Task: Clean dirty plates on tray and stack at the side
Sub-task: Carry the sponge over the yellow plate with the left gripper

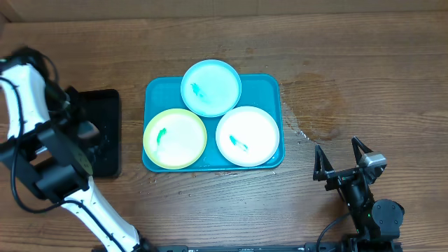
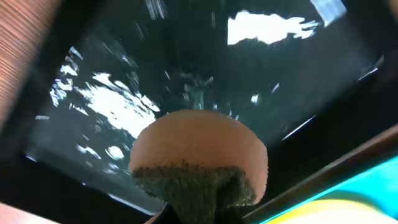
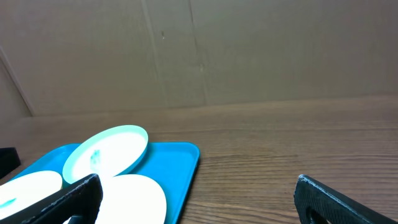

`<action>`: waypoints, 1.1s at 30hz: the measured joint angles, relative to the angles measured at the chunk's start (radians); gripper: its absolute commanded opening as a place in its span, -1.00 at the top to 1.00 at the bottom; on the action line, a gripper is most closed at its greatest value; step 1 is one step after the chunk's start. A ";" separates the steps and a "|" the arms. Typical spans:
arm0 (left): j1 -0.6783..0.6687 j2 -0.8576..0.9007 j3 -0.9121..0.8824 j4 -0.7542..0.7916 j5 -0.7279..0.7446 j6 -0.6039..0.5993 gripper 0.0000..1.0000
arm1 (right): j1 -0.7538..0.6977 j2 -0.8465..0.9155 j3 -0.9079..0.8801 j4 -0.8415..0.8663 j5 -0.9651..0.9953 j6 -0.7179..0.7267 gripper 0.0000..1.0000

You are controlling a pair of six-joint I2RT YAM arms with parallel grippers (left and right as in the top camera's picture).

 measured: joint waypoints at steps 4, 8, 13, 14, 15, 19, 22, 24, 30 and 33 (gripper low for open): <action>0.003 0.005 0.034 -0.128 0.000 0.000 0.91 | 0.000 0.000 0.000 0.000 0.000 0.000 -1.00; 0.024 -0.007 0.211 -0.266 0.006 0.010 0.91 | 0.000 0.000 0.000 0.000 0.000 0.000 -1.00; 0.029 -0.147 0.256 -0.269 0.097 0.067 0.91 | 0.000 0.000 0.000 0.000 0.000 0.000 -1.00; 0.021 -0.185 0.258 -0.269 0.117 0.080 0.92 | 0.000 0.000 0.000 0.000 0.000 0.000 -1.00; 0.009 -0.218 0.257 -0.270 0.134 0.091 0.91 | 0.000 0.000 0.000 0.000 0.000 0.000 -1.00; -0.092 -0.339 0.227 -0.269 0.187 0.131 0.91 | 0.000 0.000 0.000 0.001 0.001 0.000 -1.00; -0.203 -0.389 0.134 -0.271 0.210 0.172 0.91 | 0.000 0.000 0.000 0.000 0.000 0.000 -1.00; -0.270 -0.392 0.055 -0.255 0.218 0.190 0.91 | 0.000 0.000 0.000 0.000 0.000 0.000 -1.00; -0.464 -0.370 -0.306 0.028 0.229 0.211 0.92 | 0.000 0.000 0.000 0.000 0.000 0.000 -1.00; -0.534 -0.364 -0.443 0.173 0.229 0.211 0.79 | 0.000 0.000 0.000 0.000 0.000 0.000 -1.00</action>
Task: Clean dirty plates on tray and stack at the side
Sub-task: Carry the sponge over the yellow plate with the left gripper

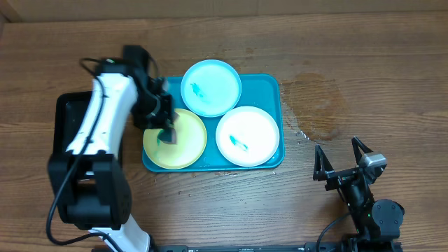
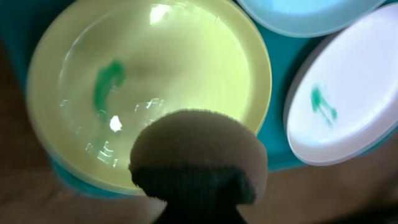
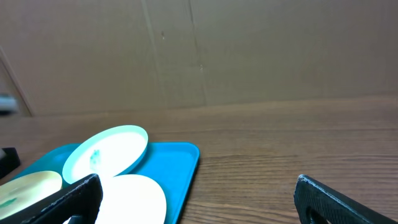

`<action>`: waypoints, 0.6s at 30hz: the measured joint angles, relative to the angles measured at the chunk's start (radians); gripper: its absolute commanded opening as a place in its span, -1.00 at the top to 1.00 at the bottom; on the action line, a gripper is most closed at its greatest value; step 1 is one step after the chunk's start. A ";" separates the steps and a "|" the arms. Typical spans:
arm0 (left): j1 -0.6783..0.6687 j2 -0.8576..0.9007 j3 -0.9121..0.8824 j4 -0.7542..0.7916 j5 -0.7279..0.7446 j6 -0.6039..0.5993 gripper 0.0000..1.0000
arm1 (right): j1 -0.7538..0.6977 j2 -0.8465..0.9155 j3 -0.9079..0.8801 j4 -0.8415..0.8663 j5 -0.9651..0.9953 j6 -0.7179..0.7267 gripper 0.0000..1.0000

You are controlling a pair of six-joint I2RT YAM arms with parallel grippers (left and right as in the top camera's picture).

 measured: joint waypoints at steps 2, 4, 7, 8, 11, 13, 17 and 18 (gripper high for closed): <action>-0.028 0.000 -0.065 0.080 -0.008 -0.002 0.74 | 0.000 0.000 0.000 0.001 0.000 0.000 -1.00; -0.040 0.000 -0.116 0.144 -0.026 -0.009 0.79 | 0.000 0.000 0.000 0.000 0.000 0.000 -1.00; -0.040 0.000 -0.155 0.199 -0.045 -0.035 0.83 | 0.000 0.000 0.000 0.000 0.000 0.000 -1.00; -0.040 0.000 -0.161 0.208 -0.049 -0.040 0.84 | 0.000 0.000 0.000 0.000 0.000 0.001 -1.00; -0.040 0.000 -0.177 0.246 -0.054 -0.060 0.79 | 0.000 0.000 0.000 0.000 0.000 0.000 -1.00; -0.040 0.000 -0.189 0.274 -0.053 -0.066 0.74 | 0.000 0.000 0.000 0.000 0.000 0.000 -1.00; -0.040 0.000 -0.238 0.327 -0.028 -0.074 0.14 | 0.000 0.000 0.000 0.000 0.000 0.000 -1.00; -0.040 0.000 -0.251 0.330 -0.023 -0.072 0.08 | 0.000 0.000 0.000 0.000 0.000 0.000 -1.00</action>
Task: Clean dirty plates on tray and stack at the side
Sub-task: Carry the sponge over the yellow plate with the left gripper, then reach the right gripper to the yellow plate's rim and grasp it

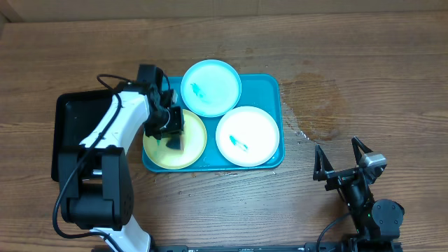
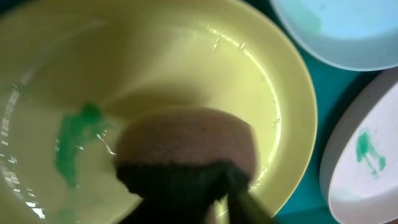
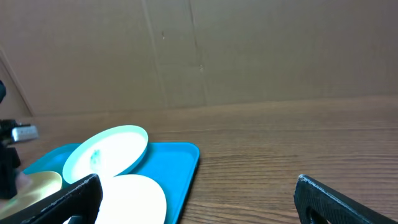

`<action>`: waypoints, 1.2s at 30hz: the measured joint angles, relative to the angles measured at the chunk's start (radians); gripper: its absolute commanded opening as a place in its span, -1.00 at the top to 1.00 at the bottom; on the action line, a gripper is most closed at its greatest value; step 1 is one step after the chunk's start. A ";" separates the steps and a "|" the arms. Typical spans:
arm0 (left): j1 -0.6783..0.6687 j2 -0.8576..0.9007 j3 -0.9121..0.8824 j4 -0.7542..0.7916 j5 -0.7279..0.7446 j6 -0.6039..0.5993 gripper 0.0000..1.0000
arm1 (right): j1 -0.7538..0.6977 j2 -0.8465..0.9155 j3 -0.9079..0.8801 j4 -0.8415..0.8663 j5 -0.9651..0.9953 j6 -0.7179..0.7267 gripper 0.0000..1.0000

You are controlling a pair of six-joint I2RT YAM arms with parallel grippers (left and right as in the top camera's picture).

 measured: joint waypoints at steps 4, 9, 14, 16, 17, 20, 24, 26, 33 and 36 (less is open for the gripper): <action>0.000 0.000 -0.006 -0.021 -0.002 -0.012 0.02 | 0.000 0.000 0.000 0.000 0.000 0.000 -1.00; 0.018 0.000 0.135 -0.216 -0.027 -0.012 -0.01 | 0.000 0.000 0.000 0.000 0.000 0.000 -1.00; 0.069 -0.013 0.405 -0.345 -0.057 -0.051 -1.00 | 0.000 0.000 0.000 0.000 0.000 0.000 -1.00; 0.101 -0.040 0.476 -0.365 -0.070 -0.082 -1.00 | 0.000 0.000 0.000 0.001 0.000 -0.001 -1.00; 0.114 -0.054 0.496 -0.368 -0.073 -0.098 -1.00 | 0.000 0.000 0.000 0.000 0.000 0.000 -1.00; 0.154 -0.101 0.527 -0.377 -0.084 -0.124 -0.99 | 0.000 0.000 0.000 0.013 0.000 0.000 -1.00; 0.167 -0.119 0.529 -0.414 -0.095 -0.140 -0.99 | 0.000 0.000 0.000 0.163 -0.081 0.083 -1.00; 0.166 -0.115 0.529 -0.417 -0.096 -0.145 -1.00 | 0.000 0.000 0.000 0.199 -0.181 0.196 -1.00; 0.164 -0.114 0.529 -0.420 -0.101 -0.147 -0.99 | 0.000 0.000 0.010 0.776 -0.297 0.605 -1.00; 0.164 -0.114 0.529 -0.420 -0.102 -0.147 -1.00 | 0.000 -0.002 0.101 0.713 -0.264 0.638 -1.00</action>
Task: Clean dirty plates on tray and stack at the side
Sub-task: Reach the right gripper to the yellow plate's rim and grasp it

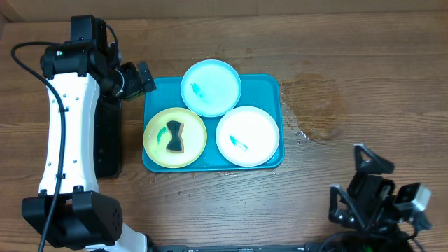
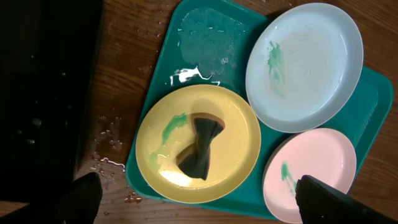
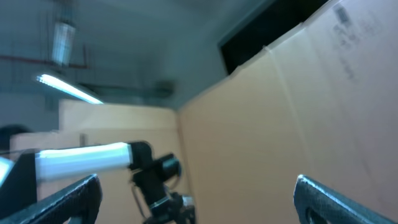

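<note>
A teal tray point(image 1: 273, 87) holds three plates, each with a green smear: a yellow plate point(image 1: 192, 126), a light blue plate point(image 1: 217, 80) and a white plate point(image 1: 255, 129). A brown sponge point(image 1: 173, 137) with a dark green pad lies loose on the yellow plate point(image 2: 239, 134), beside its smear; the sponge point(image 2: 201, 146) looks pinched in the middle. My left gripper point(image 1: 134, 78) hangs open and empty high above the tray's left edge, its fingers point(image 2: 84, 199) framing the tray. My right gripper point(image 1: 355, 183) is open at the near right, tilted upward.
A black bin point(image 1: 106, 140) stands left of the tray, partly under my left arm. Water lies on the tray's corner point(image 2: 202, 37) and in drops on the wood point(image 2: 109, 143). A damp patch point(image 1: 315, 105) marks the table right of the tray.
My left gripper let go of the sponge, which now lies on the yellow plate, and is now open high above the tray's left edge. My right gripper has tilted up and sits further right.
My left gripper held the sponge over the black bin. Then it held the sponge above the yellow plate, then pressed on that plate near the smear. Now the sponge lies loose there, the smear still shows, and the left arm is raised. The right arm stayed still until now.
</note>
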`<action>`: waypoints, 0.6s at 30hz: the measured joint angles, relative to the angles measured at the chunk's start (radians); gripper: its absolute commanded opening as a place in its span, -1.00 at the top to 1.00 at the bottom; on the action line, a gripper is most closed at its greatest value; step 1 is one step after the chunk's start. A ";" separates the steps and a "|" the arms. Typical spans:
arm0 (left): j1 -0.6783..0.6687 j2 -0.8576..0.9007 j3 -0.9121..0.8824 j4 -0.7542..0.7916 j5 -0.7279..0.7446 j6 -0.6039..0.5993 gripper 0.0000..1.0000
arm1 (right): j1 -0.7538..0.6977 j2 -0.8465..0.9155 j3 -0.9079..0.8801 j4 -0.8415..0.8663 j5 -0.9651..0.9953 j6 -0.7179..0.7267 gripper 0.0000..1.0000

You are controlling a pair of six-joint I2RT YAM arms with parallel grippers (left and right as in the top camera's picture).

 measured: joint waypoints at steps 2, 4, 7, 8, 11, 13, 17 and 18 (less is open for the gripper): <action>0.000 0.000 0.000 -0.001 0.000 0.000 -0.99 | 0.000 0.028 0.158 -0.312 0.010 -0.050 -1.00; 0.000 0.000 0.000 -0.001 -0.001 0.000 -0.99 | -0.003 0.132 0.407 -0.780 0.023 -0.158 -1.00; 0.000 0.000 0.000 0.000 -0.001 0.000 -0.99 | -0.004 0.380 0.778 -1.242 0.029 -0.299 -1.00; 0.000 0.000 0.000 -0.002 0.000 0.000 -1.00 | -0.004 0.467 0.888 -1.326 0.028 -0.337 -1.00; 0.000 0.000 0.000 0.000 -0.003 -0.001 -1.00 | -0.004 0.691 1.142 -1.514 -0.017 -0.388 -1.00; 0.000 0.000 0.000 -0.001 -0.003 -0.003 -1.00 | -0.004 0.809 1.239 -1.550 -0.087 -0.397 -0.72; 0.000 0.001 0.000 -0.020 -0.003 -0.003 -1.00 | 0.093 1.069 1.338 -1.518 -0.244 -0.402 -0.68; 0.000 0.000 0.000 -0.024 -0.003 -0.003 -1.00 | 0.111 1.082 1.339 -1.522 -0.241 -0.402 -0.68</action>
